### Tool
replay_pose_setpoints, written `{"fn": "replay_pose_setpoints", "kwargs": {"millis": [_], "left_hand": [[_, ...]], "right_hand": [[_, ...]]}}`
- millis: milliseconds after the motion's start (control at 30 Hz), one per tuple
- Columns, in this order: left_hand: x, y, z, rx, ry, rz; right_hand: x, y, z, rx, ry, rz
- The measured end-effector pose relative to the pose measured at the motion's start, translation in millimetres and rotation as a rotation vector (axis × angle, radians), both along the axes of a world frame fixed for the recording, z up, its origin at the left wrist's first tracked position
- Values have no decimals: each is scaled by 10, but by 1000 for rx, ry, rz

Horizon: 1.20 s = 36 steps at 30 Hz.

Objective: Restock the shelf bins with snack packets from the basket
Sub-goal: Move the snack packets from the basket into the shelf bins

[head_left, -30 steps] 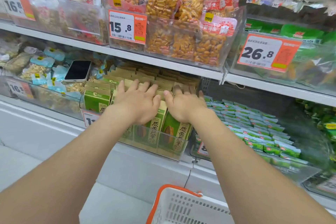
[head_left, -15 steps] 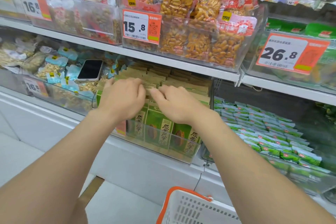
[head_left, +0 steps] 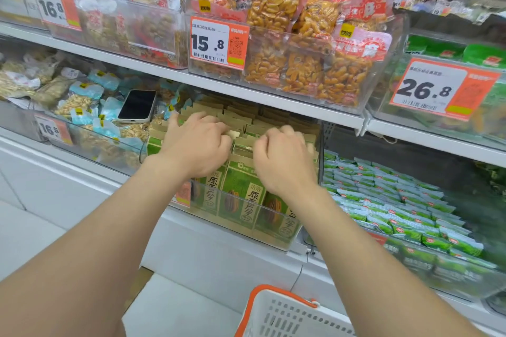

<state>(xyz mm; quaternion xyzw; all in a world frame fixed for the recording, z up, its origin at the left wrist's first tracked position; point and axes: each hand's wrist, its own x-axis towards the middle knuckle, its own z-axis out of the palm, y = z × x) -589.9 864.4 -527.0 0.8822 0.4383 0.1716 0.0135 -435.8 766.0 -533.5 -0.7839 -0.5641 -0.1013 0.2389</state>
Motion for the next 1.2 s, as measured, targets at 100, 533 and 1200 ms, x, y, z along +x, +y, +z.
{"fn": "replay_pose_setpoints", "kwargs": {"millis": [100,533,1200], "left_hand": [[31,-32,15,36,1,22],[99,134,-54,24,70,18],[70,103,-97,47,10,-20]], "right_hand": [[-22,-45,17,-69,8,-16],[94,42,59,-173,62,134],[27,131,352,-255,219,95]]}}
